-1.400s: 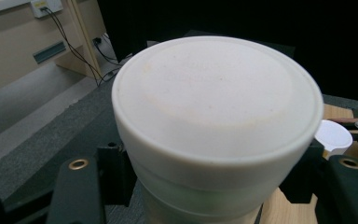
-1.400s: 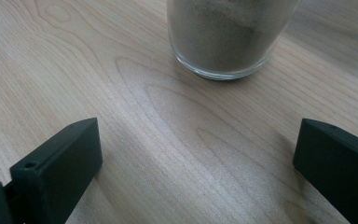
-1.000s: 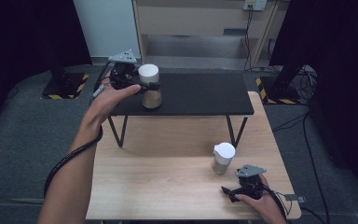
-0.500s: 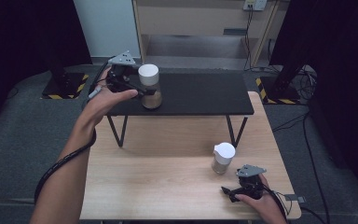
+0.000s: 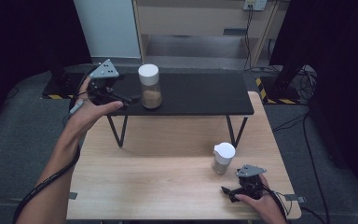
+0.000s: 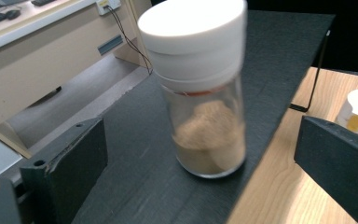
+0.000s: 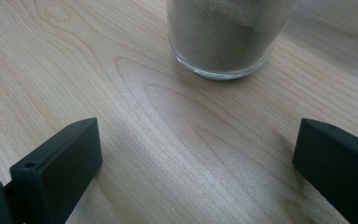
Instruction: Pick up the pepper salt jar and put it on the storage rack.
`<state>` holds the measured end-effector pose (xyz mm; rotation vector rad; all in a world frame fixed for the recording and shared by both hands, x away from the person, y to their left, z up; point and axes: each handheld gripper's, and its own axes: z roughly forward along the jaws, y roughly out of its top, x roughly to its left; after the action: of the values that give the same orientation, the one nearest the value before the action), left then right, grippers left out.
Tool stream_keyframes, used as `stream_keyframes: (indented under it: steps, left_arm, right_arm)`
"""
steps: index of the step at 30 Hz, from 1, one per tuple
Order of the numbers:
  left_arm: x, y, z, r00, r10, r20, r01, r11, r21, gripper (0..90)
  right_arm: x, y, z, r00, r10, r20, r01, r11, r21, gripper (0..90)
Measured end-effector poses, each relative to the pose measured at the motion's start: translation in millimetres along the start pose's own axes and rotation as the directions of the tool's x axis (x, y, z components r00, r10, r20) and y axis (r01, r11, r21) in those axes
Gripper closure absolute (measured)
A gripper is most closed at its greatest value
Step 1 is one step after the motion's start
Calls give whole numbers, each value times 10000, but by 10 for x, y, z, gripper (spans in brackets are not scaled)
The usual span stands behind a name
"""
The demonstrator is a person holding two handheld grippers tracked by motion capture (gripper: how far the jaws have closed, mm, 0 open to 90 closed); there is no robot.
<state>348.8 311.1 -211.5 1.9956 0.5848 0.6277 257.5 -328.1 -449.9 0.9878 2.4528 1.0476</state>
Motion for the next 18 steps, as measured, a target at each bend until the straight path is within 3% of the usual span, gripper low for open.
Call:
stream_keyframes:
  steps: [6, 10, 18]
  left_arm:
    - [-277, -102, -77, 9990, 266, -359, -264, 9996, 51, 15]
    - [-401, -199, -75, 9996, 75, -258, -75, 10000, 20, 12]
    - [-710, -319, 50, 9994, 304, -181, -297, 9990, 344, 8]
  right_arm:
    - [23, -4, -8, 9999, 69, 81, -69, 10000, 8, 25]
    - [32, -9, -11, 9999, 97, 113, -97, 10000, -2, 27]
    - [46, -17, -19, 9998, 123, 154, -122, 9999, -12, 30]
